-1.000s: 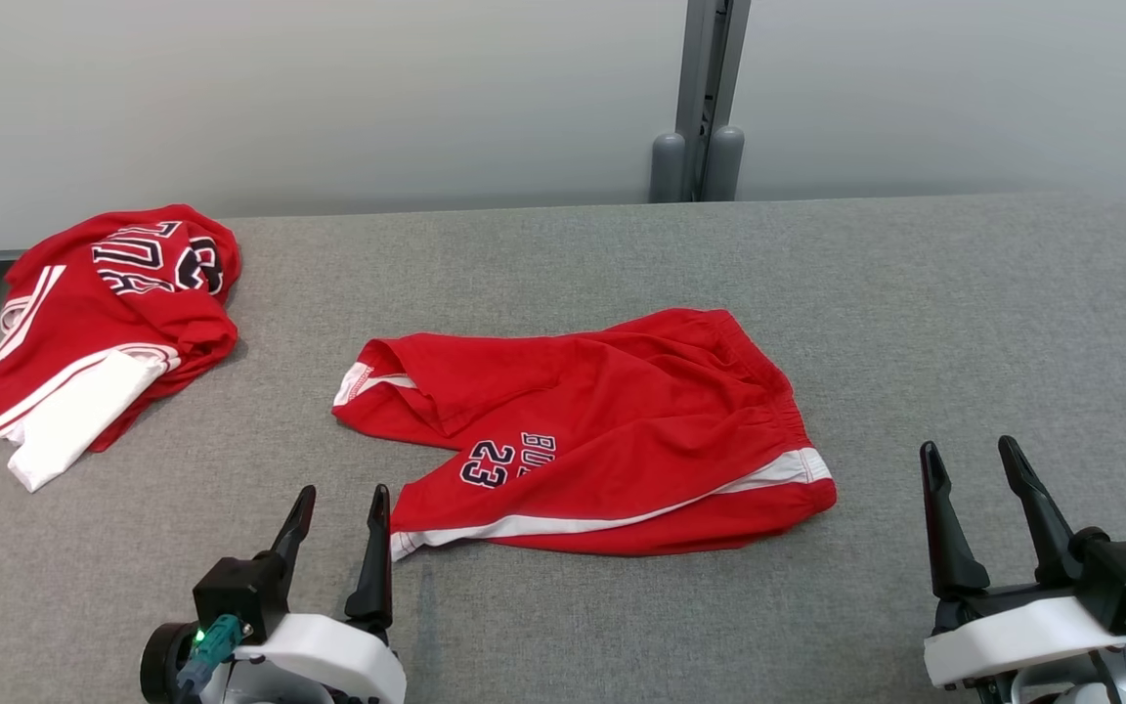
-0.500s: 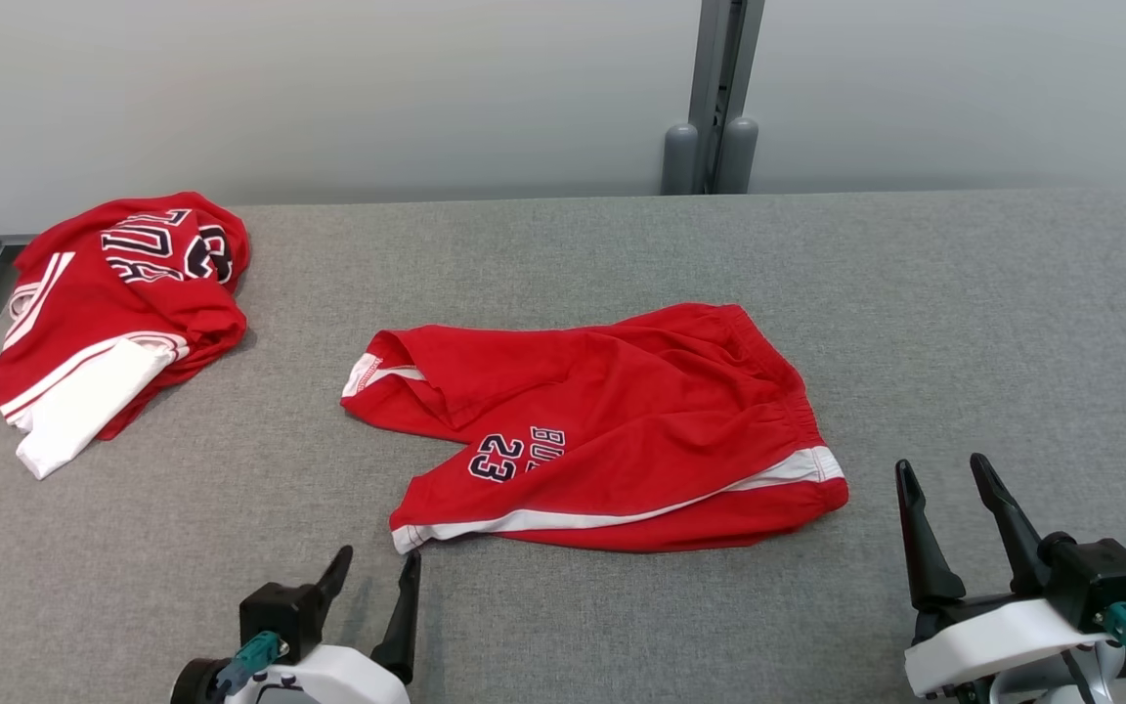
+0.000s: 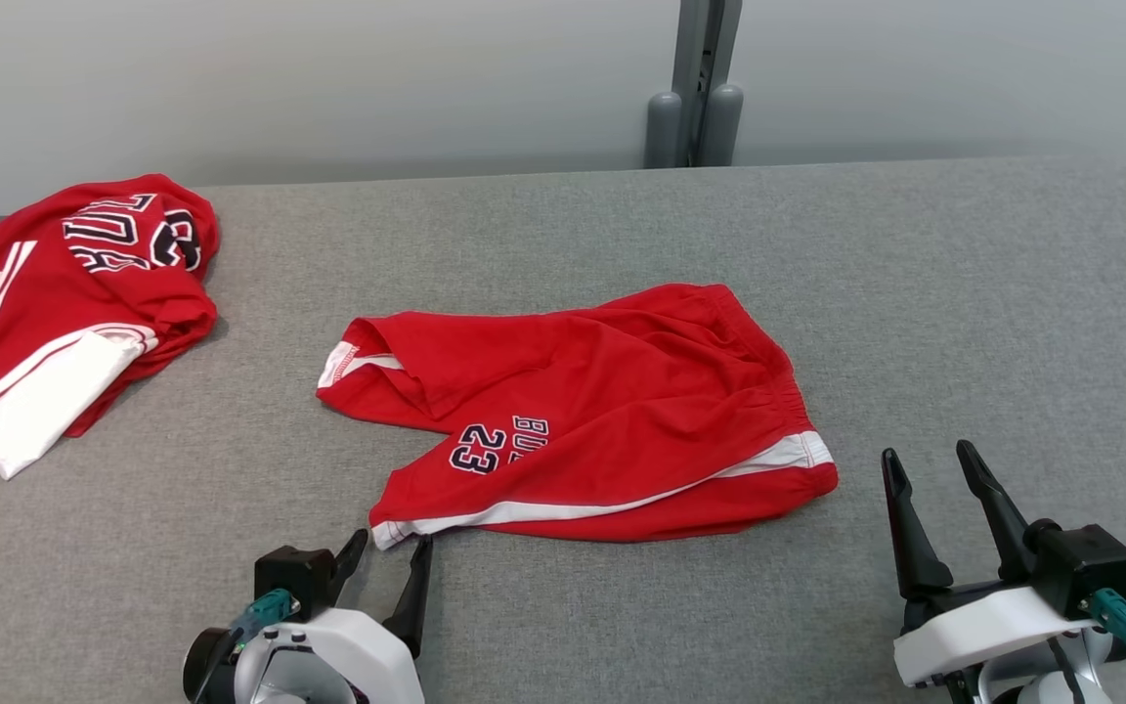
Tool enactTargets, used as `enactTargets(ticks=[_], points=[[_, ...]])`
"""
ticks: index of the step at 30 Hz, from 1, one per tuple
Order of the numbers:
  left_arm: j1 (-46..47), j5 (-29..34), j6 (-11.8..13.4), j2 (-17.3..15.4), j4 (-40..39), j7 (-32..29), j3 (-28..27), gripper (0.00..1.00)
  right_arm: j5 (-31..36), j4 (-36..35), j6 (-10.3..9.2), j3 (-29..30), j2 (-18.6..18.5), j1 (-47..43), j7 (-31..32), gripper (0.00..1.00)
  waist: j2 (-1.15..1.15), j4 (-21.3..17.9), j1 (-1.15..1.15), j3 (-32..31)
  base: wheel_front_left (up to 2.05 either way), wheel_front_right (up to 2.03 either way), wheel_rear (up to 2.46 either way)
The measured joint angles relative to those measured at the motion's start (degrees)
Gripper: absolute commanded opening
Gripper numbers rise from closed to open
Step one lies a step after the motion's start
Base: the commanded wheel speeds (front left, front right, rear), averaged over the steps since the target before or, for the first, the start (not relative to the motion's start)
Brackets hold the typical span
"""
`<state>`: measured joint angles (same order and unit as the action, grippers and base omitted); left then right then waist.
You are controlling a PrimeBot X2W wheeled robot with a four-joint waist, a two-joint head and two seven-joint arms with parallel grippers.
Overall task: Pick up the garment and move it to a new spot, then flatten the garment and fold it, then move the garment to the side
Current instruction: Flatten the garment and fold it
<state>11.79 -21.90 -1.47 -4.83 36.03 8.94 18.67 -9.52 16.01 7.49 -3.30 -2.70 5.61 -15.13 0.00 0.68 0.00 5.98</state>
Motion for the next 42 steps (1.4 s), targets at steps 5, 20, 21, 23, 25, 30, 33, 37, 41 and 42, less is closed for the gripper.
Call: enactTargets(ticks=[5,20,21,23,25,30,33,37,41,42], points=[[0.9,-1.5,-1.0,0.5,1.4,1.1,0.1,0.69,0.5,-0.2,0.0,0.4,0.0,0.1,0.0,1.0,0.0,-0.7,0.0,0.6,0.0,0.0,0.0],[2.5,-2.9,-1.8,0.8,5.7,2.0,1.3,0.66,1.0,-0.4,0.0,0.4,0.0,0.2,0.0,1.0,0.0,-0.4,0.0,0.3,0.0,0.0,0.0],[2.9,-2.9,-1.8,0.9,6.0,2.3,1.3,0.69,1.0,-0.4,0.0,0.3,0.0,0.3,0.0,1.0,0.0,-0.5,0.0,0.2,0.0,0.0,0.0],[3.1,-3.2,-2.0,1.0,6.7,2.7,1.4,0.59,1.0,-0.4,0.0,0.3,0.0,0.3,0.0,1.0,0.0,-0.6,0.0,0.2,0.0,0.0,0.0],[3.2,-3.4,-2.0,1.2,7.3,3.1,1.5,0.37,1.0,-0.4,0.0,0.2,0.0,0.3,0.0,1.0,0.0,-0.7,0.0,0.2,0.0,0.0,0.0],[3.7,-3.5,-2.5,1.3,8.0,4.1,2.0,0.0,1.0,-0.4,0.0,0.4,0.0,0.1,0.0,1.0,0.0,-0.8,0.0,0.1,0.0,0.0,0.0],[3.7,-3.5,-2.6,1.2,7.4,4.8,1.7,0.0,1.5,0.0,0.0,-0.2,0.0,-0.1,0.0,1.0,0.0,-0.5,0.0,0.0,0.0,0.0,0.0],[3.6,-3.5,-2.5,0.7,6.1,5.4,1.1,0.0,3.1,2.6,0.0,-2.5,0.0,0.6,0.0,1.0,0.0,0.3,0.0,-0.2,0.0,0.0,0.0],[3.4,-3.5,-2.1,0.3,5.1,5.7,0.9,0.0,4.7,7.5,0.0,-4.6,0.0,3.2,0.0,1.0,0.0,1.2,0.0,-0.2,0.0,0.0,0.0],[3.3,-3.5,-2.0,0.3,5.0,5.8,0.9,0.0,4.7,8.9,0.0,-4.9,0.1,4.1,0.0,1.0,0.0,1.4,0.0,-0.1,0.0,0.0,0.0]])
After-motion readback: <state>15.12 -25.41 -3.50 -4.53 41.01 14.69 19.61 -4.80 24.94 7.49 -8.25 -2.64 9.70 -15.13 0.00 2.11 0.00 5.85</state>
